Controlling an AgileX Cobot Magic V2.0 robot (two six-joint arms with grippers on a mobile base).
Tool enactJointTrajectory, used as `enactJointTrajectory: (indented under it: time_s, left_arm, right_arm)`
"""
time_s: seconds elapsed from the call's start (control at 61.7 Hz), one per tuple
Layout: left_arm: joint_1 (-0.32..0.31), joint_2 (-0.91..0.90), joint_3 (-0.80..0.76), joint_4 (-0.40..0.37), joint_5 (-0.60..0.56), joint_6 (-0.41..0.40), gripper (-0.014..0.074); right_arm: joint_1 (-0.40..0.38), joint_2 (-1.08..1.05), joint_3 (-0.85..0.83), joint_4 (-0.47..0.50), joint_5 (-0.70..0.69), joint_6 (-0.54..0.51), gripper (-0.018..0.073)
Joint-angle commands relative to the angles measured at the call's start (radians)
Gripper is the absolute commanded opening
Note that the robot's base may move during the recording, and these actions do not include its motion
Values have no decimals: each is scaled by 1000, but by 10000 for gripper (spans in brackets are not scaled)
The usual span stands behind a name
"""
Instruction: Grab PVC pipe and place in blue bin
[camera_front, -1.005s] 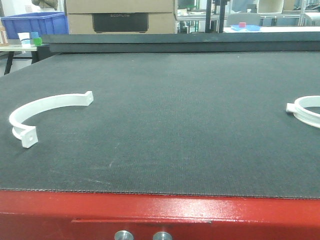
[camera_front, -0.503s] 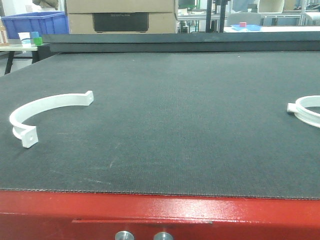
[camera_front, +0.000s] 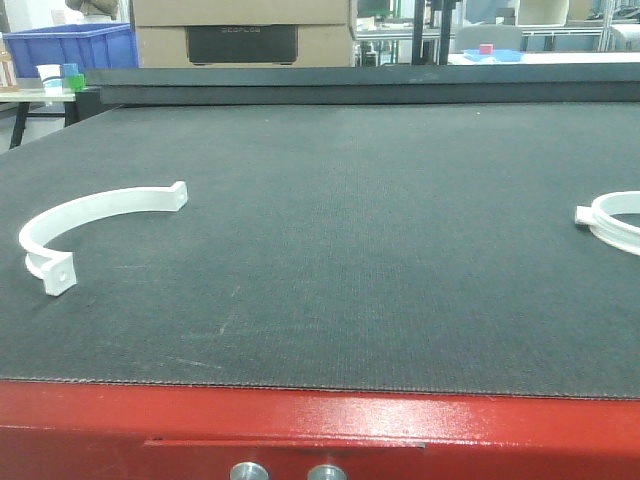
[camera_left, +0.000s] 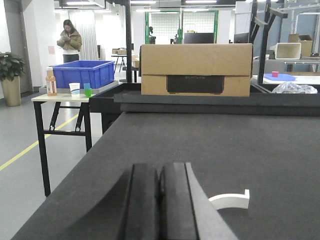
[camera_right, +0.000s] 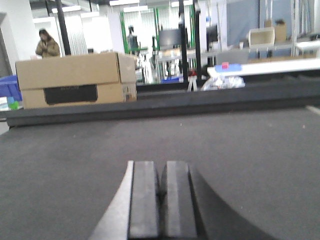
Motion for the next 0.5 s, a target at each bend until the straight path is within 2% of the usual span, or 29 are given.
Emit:
enactJointTrajectory:
  time_s: [0.0, 0.195, 0.276, 0.486]
  left_arm:
    - [-3, 23, -52, -8, 61, -2, -111]
    - [-3, 125, -126, -94, 99, -2, -111]
    - [-3, 174, -156, -99, 107, -2, -111]
    - [-3, 289, -207, -93, 119, -2, -111]
  right_arm:
    - [1, 64, -58, 12, 18, -1, -169]
    - [1, 146, -138, 14, 6, -1, -169]
    - [1, 146, -150, 14, 5, -1, -169]
    - [1, 141, -150, 21, -135, -1, -169]
